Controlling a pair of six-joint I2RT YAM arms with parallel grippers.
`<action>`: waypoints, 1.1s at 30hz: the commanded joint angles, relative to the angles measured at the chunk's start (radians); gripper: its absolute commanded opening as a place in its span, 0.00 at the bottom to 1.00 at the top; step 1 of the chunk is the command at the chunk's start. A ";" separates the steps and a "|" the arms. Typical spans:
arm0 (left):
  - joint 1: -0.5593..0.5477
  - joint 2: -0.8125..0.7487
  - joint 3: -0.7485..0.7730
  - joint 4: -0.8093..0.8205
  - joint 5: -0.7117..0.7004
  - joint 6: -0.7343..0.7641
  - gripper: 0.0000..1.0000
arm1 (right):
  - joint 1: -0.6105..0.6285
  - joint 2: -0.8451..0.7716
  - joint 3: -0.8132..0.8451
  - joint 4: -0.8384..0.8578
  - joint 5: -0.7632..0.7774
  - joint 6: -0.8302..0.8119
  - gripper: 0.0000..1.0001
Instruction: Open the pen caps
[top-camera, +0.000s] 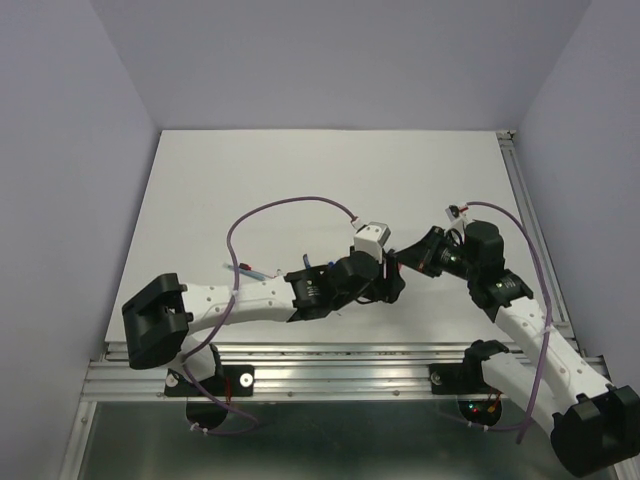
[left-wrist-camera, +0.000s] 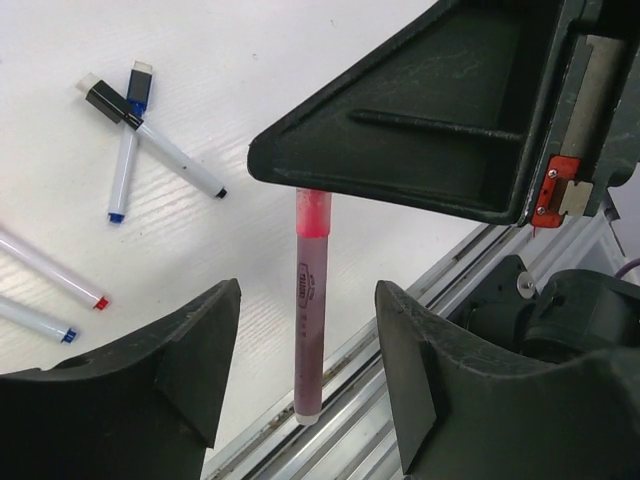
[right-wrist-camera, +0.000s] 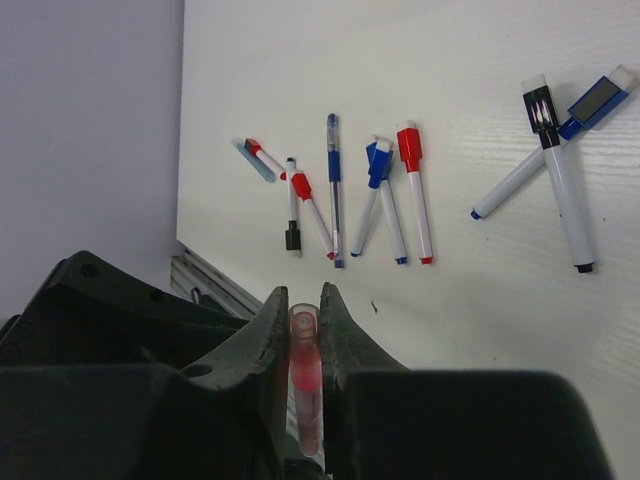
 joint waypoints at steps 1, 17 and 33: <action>0.007 0.014 0.068 0.018 -0.002 0.040 0.68 | 0.006 -0.003 0.074 0.010 -0.028 0.018 0.01; 0.009 -0.071 -0.089 0.066 0.099 0.001 0.00 | 0.006 0.187 0.235 -0.051 0.477 -0.022 0.01; 0.045 -0.132 -0.204 0.134 0.147 -0.086 0.00 | -0.164 0.773 0.764 -0.044 0.972 -0.178 0.01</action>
